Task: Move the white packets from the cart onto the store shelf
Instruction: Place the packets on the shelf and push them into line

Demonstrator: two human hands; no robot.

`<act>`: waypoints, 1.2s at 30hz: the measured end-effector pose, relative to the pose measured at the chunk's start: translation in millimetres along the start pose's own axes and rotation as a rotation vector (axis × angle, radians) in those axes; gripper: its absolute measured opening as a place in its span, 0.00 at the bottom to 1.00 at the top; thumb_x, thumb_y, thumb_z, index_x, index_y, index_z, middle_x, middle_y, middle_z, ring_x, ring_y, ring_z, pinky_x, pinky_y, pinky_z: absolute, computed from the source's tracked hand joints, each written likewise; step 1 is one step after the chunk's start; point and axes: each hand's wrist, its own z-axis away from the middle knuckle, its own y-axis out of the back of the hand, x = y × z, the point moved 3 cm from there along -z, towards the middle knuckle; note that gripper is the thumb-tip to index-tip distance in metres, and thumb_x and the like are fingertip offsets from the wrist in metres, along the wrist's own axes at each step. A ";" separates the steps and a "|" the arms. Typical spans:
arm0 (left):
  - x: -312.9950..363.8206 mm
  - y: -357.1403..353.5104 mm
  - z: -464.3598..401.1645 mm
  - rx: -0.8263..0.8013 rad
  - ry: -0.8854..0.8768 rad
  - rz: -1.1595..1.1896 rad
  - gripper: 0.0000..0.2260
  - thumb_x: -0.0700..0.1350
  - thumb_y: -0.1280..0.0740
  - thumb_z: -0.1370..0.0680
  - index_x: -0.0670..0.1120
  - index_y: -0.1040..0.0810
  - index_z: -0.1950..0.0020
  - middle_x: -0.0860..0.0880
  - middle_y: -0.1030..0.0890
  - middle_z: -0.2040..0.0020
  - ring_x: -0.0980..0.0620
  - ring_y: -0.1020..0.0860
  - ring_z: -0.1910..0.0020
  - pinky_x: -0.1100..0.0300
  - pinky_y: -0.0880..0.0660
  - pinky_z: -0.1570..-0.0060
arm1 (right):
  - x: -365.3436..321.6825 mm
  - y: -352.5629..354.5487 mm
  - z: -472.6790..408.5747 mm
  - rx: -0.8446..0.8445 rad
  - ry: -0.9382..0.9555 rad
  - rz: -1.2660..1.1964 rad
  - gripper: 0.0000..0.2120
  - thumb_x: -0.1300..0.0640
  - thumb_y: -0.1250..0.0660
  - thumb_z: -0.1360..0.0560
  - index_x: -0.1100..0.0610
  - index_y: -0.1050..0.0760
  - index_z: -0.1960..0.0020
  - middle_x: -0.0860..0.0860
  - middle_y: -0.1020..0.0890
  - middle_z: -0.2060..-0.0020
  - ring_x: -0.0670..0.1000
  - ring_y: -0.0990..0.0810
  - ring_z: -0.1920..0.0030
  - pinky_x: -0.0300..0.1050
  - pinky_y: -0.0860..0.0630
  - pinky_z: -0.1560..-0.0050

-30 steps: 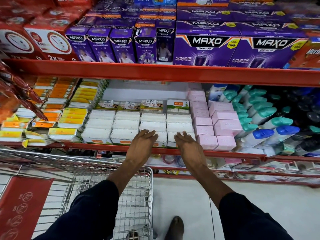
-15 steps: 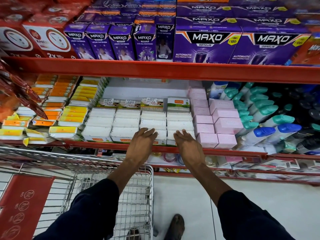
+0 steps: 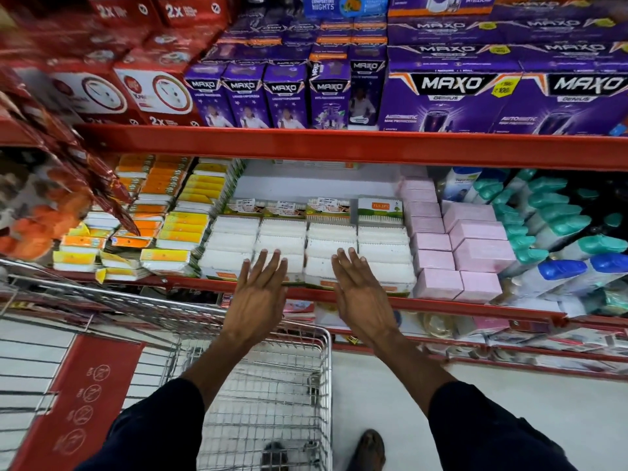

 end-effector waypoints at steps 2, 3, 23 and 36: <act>-25.7 4.9 7.6 0.015 0.034 -0.003 0.25 0.51 0.51 0.19 0.43 0.38 0.23 0.43 0.39 0.21 0.43 0.46 0.21 0.38 0.44 0.24 | -23.8 -5.6 -9.4 -0.014 0.044 -0.004 0.24 0.57 0.45 0.19 0.62 0.39 0.25 0.58 0.35 0.25 0.57 0.41 0.23 0.56 0.43 0.23; -35.4 6.6 8.7 0.020 0.043 0.003 0.25 0.50 0.51 0.19 0.43 0.39 0.23 0.43 0.39 0.21 0.42 0.46 0.21 0.38 0.45 0.23 | -33.0 -7.9 -13.7 -0.016 0.062 0.001 0.24 0.57 0.43 0.20 0.63 0.38 0.25 0.58 0.35 0.25 0.58 0.41 0.23 0.57 0.42 0.24; -132.3 -2.8 -16.7 -0.025 -0.109 0.010 0.29 0.31 0.34 0.24 0.44 0.36 0.24 0.44 0.36 0.22 0.42 0.43 0.21 0.45 0.45 0.22 | -124.5 -48.8 -73.5 -0.140 -0.107 -0.028 0.36 0.76 0.44 0.27 0.58 0.46 0.22 0.54 0.42 0.22 0.52 0.46 0.22 0.44 0.53 0.23; -134.2 -2.3 -15.2 -0.002 -0.098 0.067 0.33 0.26 0.37 0.27 0.45 0.36 0.24 0.44 0.38 0.22 0.43 0.45 0.21 0.46 0.47 0.21 | -129.8 -43.4 -74.7 -0.120 -0.136 -0.046 0.35 0.76 0.42 0.26 0.57 0.42 0.23 0.52 0.39 0.23 0.52 0.44 0.22 0.45 0.46 0.24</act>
